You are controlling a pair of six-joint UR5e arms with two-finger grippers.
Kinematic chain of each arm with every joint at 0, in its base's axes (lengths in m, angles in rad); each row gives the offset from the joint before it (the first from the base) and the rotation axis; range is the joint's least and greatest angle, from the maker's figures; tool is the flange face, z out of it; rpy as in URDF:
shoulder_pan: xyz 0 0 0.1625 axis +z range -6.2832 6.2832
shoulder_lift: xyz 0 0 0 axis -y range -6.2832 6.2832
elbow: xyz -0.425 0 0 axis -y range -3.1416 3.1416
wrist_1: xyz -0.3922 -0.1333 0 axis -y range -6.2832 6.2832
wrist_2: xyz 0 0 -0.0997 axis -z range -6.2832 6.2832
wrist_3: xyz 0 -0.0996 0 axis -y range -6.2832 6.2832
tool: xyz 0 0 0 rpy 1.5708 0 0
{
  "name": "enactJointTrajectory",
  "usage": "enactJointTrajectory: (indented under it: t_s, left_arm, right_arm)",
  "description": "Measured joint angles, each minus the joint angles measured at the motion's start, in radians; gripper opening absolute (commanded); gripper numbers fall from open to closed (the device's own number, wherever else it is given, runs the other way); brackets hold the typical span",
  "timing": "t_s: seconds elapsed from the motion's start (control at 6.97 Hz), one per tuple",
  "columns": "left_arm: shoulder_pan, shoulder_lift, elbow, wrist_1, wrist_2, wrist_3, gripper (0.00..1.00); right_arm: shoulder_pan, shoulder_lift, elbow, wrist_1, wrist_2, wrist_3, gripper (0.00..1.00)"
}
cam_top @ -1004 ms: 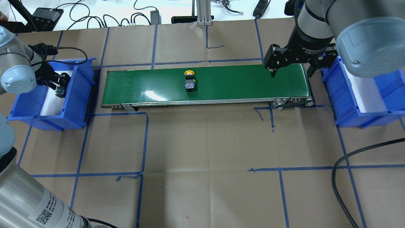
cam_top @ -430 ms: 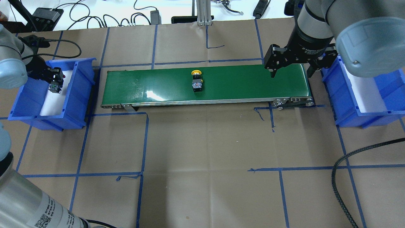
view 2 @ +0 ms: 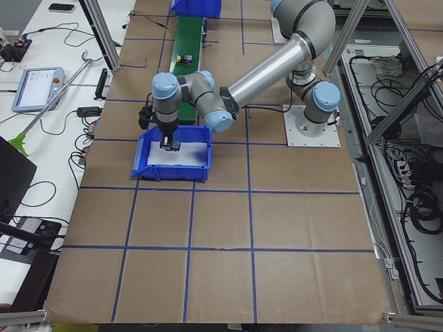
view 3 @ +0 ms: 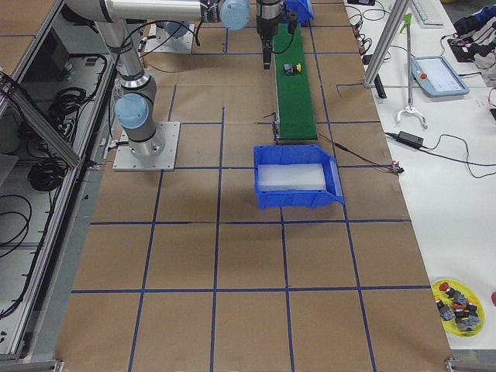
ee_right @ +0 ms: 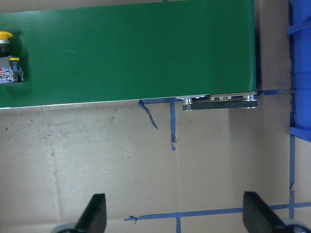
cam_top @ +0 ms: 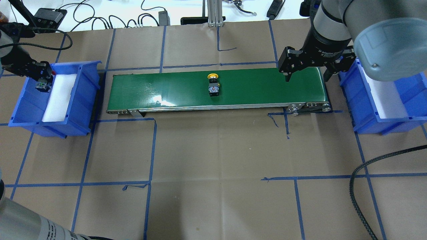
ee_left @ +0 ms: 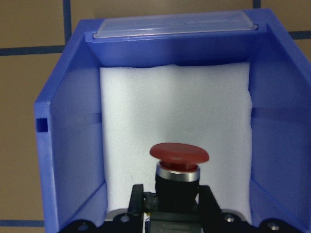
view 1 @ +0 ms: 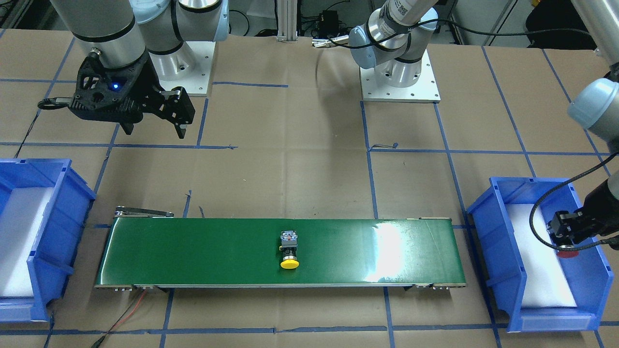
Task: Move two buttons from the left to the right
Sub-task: 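Carry the red button onto the conveyor behind the yellow button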
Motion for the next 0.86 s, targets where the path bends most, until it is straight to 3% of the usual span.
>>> enactJointTrajectory:
  t_s: [0.43, 0.86]
  left_arm:
    - [-0.041, 0.05, 0.033, -0.097, -0.001, -0.055, 0.03]
    - [-0.248, 0.057, 0.009, -0.103, -0.002, -0.378, 0.03]
  right_arm:
    - [0.0, 0.0, 0.0, 0.0, 0.004, 0.0, 1.0]
    - [-0.001, 0.008, -0.001, 0.001, 0.019, 0.0, 1.0]
